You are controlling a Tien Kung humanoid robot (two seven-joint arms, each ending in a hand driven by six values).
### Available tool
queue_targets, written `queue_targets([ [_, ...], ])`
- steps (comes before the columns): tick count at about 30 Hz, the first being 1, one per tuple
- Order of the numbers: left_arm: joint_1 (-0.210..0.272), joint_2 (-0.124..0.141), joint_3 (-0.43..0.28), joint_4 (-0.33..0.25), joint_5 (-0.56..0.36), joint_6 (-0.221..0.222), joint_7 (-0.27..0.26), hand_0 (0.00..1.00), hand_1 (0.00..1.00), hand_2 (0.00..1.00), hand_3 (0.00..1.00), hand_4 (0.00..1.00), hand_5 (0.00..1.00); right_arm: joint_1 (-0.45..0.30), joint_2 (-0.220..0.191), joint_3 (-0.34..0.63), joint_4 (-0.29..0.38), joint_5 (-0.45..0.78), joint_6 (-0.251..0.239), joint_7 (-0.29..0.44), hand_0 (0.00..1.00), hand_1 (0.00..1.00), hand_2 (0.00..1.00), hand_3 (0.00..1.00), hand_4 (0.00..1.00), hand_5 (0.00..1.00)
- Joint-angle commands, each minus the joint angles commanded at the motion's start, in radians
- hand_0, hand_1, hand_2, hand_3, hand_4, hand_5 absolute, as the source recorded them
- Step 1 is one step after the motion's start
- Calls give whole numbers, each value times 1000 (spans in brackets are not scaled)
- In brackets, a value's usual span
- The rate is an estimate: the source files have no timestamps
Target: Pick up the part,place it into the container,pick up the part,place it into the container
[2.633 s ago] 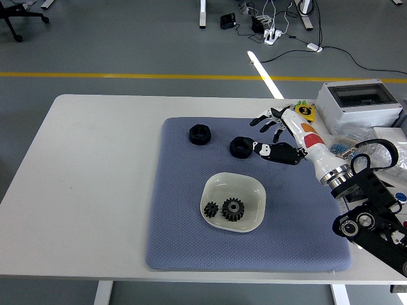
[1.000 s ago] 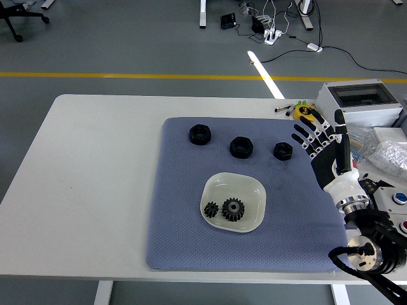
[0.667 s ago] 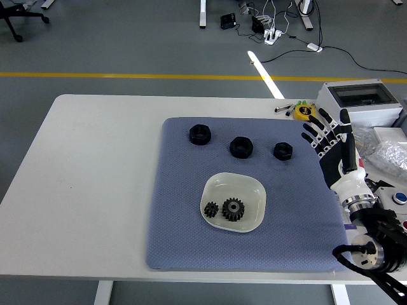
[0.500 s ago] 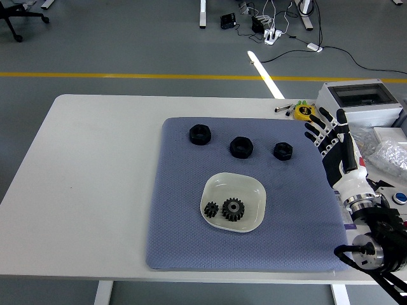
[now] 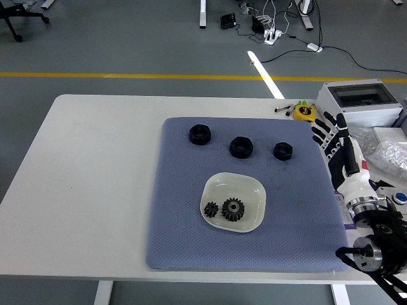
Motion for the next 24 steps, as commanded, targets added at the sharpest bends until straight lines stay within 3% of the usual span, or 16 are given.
queue_targets([
  [24, 5, 3, -5, -1, 14, -5, 2, 662, 537, 573, 561, 630, 616, -7, 0, 5, -6, 24, 9, -4, 943, 853, 860, 887, 998, 921],
])
